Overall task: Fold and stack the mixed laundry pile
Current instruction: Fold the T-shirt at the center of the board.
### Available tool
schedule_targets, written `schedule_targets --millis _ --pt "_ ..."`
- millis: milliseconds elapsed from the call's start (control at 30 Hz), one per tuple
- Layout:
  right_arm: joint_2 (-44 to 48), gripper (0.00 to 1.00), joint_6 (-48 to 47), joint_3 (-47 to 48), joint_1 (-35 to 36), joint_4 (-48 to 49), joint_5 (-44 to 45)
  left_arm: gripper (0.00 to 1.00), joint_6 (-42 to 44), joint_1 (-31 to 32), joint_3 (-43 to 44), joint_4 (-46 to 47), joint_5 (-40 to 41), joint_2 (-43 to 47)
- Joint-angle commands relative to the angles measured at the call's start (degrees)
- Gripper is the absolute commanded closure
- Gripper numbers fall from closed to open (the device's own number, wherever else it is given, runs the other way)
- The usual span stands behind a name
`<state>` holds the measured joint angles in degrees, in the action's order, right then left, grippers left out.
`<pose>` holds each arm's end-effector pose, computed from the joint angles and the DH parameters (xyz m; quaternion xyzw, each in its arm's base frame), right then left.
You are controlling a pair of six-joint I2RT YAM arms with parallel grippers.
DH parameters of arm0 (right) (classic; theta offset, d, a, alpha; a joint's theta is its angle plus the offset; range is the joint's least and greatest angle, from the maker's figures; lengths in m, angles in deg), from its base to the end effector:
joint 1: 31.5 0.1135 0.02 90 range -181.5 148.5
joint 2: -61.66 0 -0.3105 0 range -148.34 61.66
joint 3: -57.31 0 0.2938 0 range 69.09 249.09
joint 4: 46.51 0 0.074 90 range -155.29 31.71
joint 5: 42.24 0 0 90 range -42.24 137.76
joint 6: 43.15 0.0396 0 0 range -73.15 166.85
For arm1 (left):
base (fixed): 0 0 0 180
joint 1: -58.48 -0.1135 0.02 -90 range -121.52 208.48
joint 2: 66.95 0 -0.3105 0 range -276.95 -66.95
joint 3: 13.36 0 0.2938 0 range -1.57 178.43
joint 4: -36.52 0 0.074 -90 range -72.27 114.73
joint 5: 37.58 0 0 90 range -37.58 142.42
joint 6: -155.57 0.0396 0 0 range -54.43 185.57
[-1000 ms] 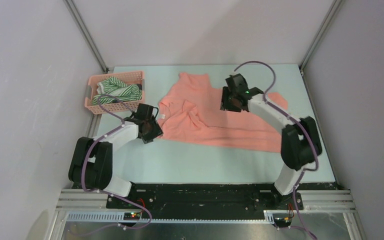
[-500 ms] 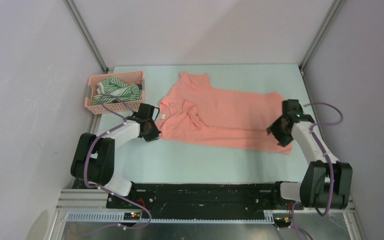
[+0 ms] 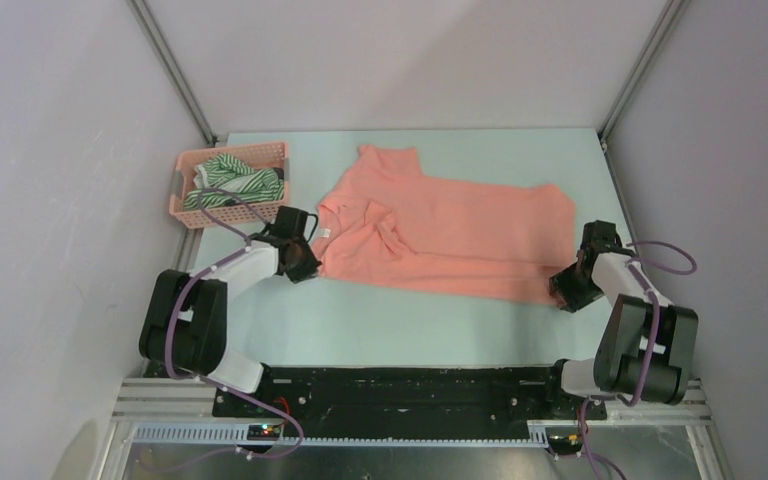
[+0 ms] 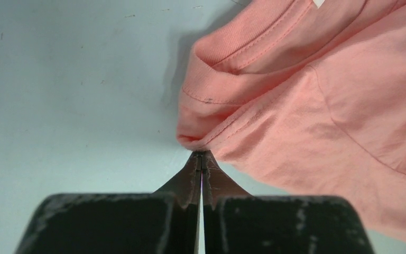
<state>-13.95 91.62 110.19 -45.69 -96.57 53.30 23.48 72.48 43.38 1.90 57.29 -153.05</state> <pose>0.2389 -0.0643 0.1924 0.4923 0.8562 -0.0067 0.1568 0.2965 -0.0705 0.1773 -0.2455 0.9420 -0.0692 0.2180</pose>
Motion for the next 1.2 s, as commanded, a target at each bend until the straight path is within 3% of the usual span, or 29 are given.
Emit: schedule_targets --millis 0,33,67,133,167,533,867,933,1033,1167 --pt "-5.7 0.58 -0.5 -0.1 -0.5 4.7 0.1 1.0 -0.1 -0.3 -0.5 0.7 1.1 2.8" --pt "-7.2 0.64 -1.2 0.0 -0.5 5.2 0.1 1.0 -0.1 -0.3 -0.7 0.6 1.2 3.1" --pt "-7.9 0.78 -1.6 0.0 -0.6 5.4 0.1 1.0 -0.3 -0.4 -0.9 0.7 1.2 3.3" --pt "-9.3 0.97 -2.6 0.4 -0.8 5.1 0.9 1.0 -0.7 -0.4 -1.2 0.6 1.3 3.8" --pt "-9.9 1.0 -3.4 0.8 -0.9 4.5 1.4 1.0 -0.8 -0.3 -1.7 0.6 1.4 4.3" --pt "-5.0 1.0 -9.8 4.7 -1.5 -5.2 7.6 1.0 -3.3 -0.2 -6.9 -1.0 0.8 12.5" --pt "1.4 1.0 -4.8 4.3 -2.0 -13.1 5.2 1.0 -5.6 0.8 -13.7 -3.2 0.2 24.9" --pt "1.6 1.0 -5.2 4.3 -2.0 -12.5 5.2 0.92 -5.0 1.2 -14.3 -0.3 -0.9 26.7" --pt "1.1 1.0 -5.2 4.3 -2.0 -11.6 5.0 0.63 -4.5 1.2 -14.1 2.9 0.1 26.6" --pt "0.9 1.0 -5.4 4.1 -1.9 -11.1 5.2 0.44 -4.0 1.1 -13.3 6.0 0.2 23.6"
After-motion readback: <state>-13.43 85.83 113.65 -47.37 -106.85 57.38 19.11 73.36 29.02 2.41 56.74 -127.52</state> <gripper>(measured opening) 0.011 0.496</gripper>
